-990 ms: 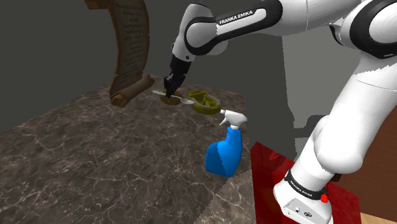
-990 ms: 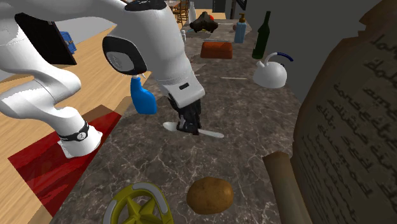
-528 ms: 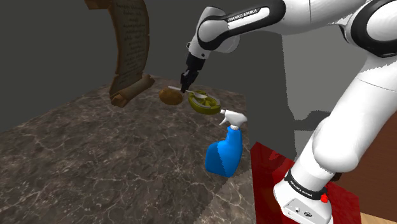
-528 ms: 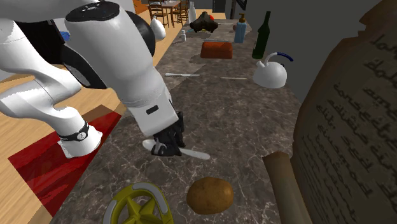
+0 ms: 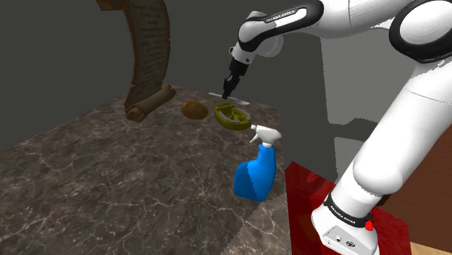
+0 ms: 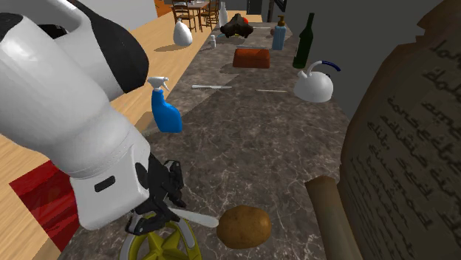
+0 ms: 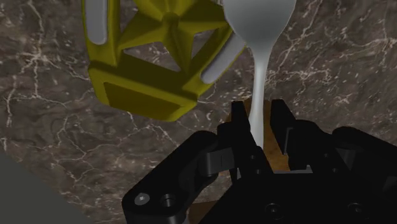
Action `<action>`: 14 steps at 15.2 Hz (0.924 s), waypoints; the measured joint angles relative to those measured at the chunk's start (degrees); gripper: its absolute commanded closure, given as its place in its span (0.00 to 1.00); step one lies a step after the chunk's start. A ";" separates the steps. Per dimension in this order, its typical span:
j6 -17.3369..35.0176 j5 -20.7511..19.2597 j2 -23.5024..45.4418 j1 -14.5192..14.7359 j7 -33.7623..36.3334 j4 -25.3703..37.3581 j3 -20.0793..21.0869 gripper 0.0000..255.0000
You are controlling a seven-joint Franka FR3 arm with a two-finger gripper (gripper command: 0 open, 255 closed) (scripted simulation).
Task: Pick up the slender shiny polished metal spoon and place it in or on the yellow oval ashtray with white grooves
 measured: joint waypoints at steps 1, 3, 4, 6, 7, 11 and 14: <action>-0.77 0.15 0.21 -0.66 -1.30 0.71 -0.68 1.00; -2.00 0.54 1.28 -2.09 -4.15 2.40 -2.14 1.00; -1.92 0.71 1.67 -2.46 -4.99 2.54 -2.50 1.00; -0.73 1.06 2.29 -2.78 -6.13 1.77 -2.80 1.00; -0.10 1.19 2.55 -2.80 -6.38 1.37 -2.81 1.00; 2.49 1.76 3.65 -2.80 -7.26 -0.24 -2.78 1.00; 4.56 2.24 4.44 -2.74 -7.86 -1.57 -2.69 1.00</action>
